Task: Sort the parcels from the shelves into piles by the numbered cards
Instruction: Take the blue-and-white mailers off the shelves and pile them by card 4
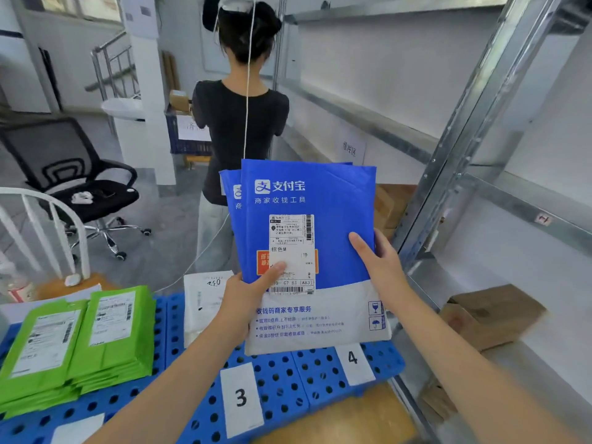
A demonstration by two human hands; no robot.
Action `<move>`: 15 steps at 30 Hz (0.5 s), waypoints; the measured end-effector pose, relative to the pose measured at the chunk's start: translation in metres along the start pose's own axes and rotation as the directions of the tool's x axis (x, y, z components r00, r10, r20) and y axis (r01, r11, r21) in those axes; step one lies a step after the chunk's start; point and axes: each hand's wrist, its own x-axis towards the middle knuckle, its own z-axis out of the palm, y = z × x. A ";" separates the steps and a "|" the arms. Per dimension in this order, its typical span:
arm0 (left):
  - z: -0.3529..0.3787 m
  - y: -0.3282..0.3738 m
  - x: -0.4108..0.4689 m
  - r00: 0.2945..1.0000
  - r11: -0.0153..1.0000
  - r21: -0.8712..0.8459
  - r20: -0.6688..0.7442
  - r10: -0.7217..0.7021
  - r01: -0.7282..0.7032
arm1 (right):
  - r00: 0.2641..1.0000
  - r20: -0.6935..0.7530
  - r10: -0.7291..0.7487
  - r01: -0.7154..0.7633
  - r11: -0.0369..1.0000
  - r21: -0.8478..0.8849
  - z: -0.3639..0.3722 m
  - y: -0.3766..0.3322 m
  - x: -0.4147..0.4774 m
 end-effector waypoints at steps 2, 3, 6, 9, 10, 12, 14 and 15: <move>0.003 -0.007 0.014 1.000 1.000 -0.004 0.004 -0.009 0.009 | 1.000 -0.001 0.028 -0.028 1.000 0.004 -0.003 0.011 0.012; 0.006 -0.010 0.022 1.000 1.000 -0.004 0.006 -0.019 0.019 | 0.999 -0.005 0.047 -0.047 0.999 0.010 -0.006 0.017 0.018; 0.016 -0.021 0.045 0.998 0.998 0.015 -0.002 -0.058 0.058 | 0.995 -0.001 0.099 -0.099 0.995 0.019 -0.015 0.039 0.042; 0.027 -0.033 0.072 0.997 0.997 0.035 -0.028 -0.069 0.070 | 0.989 0.020 0.149 -0.150 0.988 0.028 -0.027 0.062 0.069; 0.032 -0.036 0.081 0.997 0.997 0.041 -0.036 -0.065 0.067 | 0.987 0.027 0.161 -0.162 0.987 0.023 -0.030 0.069 0.079; 0.040 -0.044 0.098 0.996 0.996 0.055 -0.060 -0.070 0.073 | 0.984 0.043 0.175 -0.175 0.985 -0.007 -0.037 0.084 0.100; 0.049 -0.052 0.113 0.992 0.994 0.062 -0.087 -0.088 0.093 | 0.981 0.055 0.188 -0.186 0.982 -0.037 -0.043 0.098 0.122; 0.053 -0.056 0.120 0.990 0.993 0.066 -0.105 -0.095 0.102 | 0.978 0.066 0.200 -0.198 0.979 -0.039 -0.046 0.105 0.133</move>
